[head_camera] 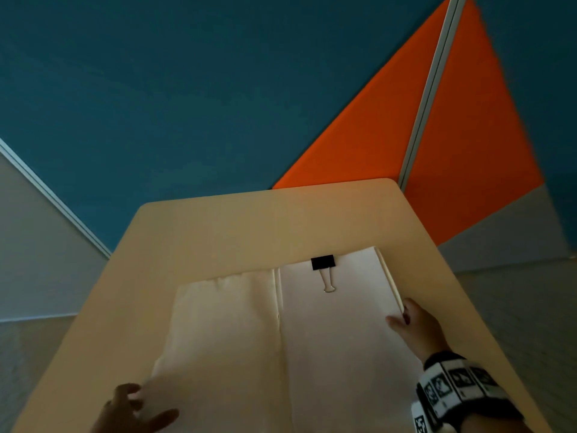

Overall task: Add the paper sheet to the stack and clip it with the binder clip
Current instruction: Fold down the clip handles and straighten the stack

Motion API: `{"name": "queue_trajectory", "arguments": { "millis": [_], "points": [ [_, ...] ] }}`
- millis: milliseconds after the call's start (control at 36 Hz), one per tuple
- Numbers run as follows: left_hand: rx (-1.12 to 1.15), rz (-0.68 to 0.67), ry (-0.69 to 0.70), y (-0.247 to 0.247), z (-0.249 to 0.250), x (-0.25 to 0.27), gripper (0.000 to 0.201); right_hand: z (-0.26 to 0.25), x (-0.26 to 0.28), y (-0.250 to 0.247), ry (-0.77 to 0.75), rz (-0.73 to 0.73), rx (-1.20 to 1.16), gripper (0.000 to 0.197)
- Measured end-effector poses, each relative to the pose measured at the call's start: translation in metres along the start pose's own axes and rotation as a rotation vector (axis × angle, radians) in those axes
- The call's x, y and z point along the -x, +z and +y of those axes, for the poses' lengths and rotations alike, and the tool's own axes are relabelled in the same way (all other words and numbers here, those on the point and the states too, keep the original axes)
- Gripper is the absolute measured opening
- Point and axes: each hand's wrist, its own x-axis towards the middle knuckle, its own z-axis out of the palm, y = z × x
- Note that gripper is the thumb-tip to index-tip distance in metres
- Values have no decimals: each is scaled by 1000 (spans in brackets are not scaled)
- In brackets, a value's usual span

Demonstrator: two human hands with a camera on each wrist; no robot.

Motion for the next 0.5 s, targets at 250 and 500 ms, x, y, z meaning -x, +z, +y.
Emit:
{"name": "queue_trajectory", "arguments": {
  "millis": [250,500],
  "points": [
    [27,10,388,-43,41,22,48,-3,1,0,9,-32,28,30],
    [32,-200,826,-3,141,124,72,-5,-1,0,65,-32,8,39]
  ]
}}
